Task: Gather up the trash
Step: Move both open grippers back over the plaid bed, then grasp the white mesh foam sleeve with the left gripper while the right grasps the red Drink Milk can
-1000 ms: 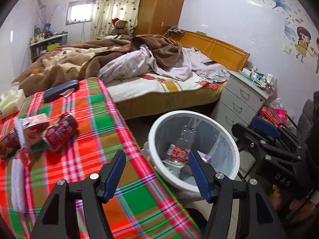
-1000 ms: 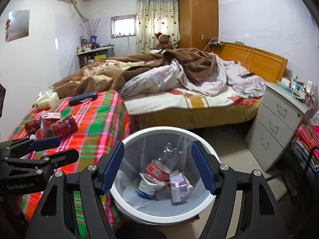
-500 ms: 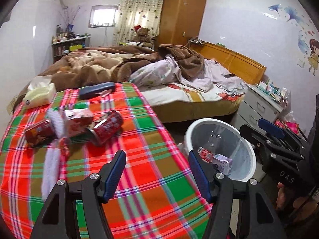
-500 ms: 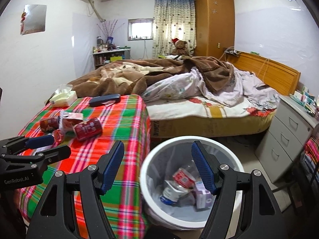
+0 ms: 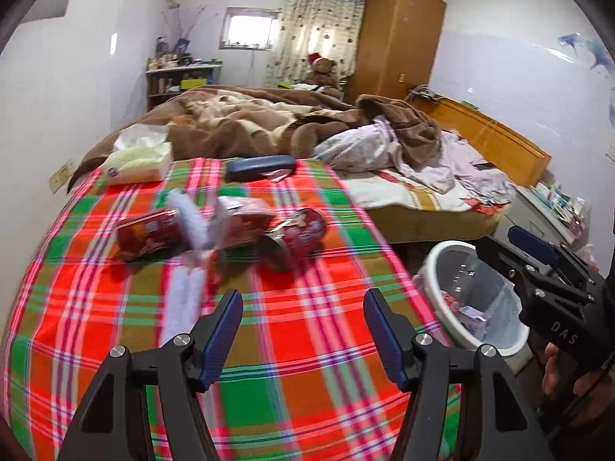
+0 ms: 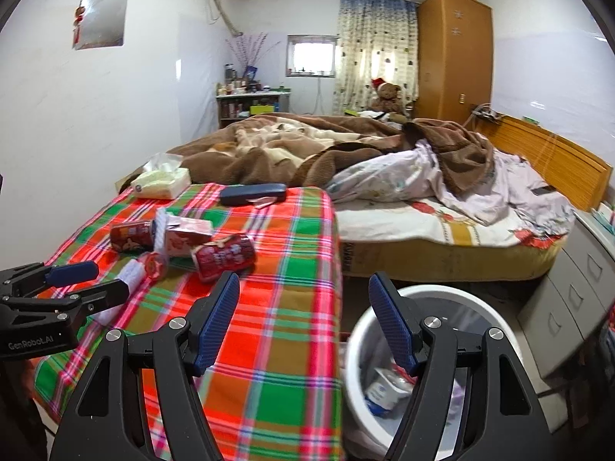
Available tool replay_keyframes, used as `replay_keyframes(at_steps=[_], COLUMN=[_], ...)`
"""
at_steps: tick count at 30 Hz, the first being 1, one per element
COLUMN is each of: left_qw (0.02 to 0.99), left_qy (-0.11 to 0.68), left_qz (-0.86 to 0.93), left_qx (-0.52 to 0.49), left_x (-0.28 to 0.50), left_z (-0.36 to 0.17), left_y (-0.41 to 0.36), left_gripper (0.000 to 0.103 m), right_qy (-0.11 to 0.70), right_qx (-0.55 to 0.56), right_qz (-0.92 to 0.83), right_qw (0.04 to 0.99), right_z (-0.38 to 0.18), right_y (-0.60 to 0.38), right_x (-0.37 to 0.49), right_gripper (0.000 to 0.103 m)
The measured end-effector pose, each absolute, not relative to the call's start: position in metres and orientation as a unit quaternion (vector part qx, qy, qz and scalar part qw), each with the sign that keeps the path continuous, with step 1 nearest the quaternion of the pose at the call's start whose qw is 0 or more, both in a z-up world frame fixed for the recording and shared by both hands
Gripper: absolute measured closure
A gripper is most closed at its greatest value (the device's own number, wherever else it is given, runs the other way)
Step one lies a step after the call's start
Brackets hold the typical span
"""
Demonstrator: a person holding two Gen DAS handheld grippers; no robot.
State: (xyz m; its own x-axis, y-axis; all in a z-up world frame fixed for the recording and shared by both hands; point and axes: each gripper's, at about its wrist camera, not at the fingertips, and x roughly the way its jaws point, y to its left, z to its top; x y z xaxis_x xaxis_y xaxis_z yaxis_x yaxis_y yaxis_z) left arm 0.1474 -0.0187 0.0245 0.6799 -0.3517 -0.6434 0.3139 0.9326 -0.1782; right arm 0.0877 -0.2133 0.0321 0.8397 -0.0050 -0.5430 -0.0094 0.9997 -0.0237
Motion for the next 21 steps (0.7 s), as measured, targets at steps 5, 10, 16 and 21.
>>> replay_keyframes(at_steps=[5,10,16,21], left_qw=[0.916,0.913,0.904,0.898], left_qy=[0.367,0.381,0.405,0.423], left_qz=[-0.154,-0.141,-0.128,-0.115], left_qx=[-0.040,-0.040,-0.043,-0.040], left_x=[0.157,0.170,0.192,0.211], left_z=[0.014,0.001,-0.019,-0.037], left_y=[0.010,0.028,0.039,0.047], left_gripper=[0.038,0.038,0.038,0.038], right_qy=[0.297,0.315,0.341,0.359], right_qx=[-0.011,-0.004,0.003,0.020], right_qz=[0.026,0.039,0.040,0.039], right_qw=[0.955,0.948,0.939,0.932], right_z=[0.025,0.015,0.000,-0.012], right_y=[-0.197,-0.185,-0.175,-0.171], right_x=[0.105,0.127,0.156,0.179], right_gripper=[0.032,0.032,0.032,0.032])
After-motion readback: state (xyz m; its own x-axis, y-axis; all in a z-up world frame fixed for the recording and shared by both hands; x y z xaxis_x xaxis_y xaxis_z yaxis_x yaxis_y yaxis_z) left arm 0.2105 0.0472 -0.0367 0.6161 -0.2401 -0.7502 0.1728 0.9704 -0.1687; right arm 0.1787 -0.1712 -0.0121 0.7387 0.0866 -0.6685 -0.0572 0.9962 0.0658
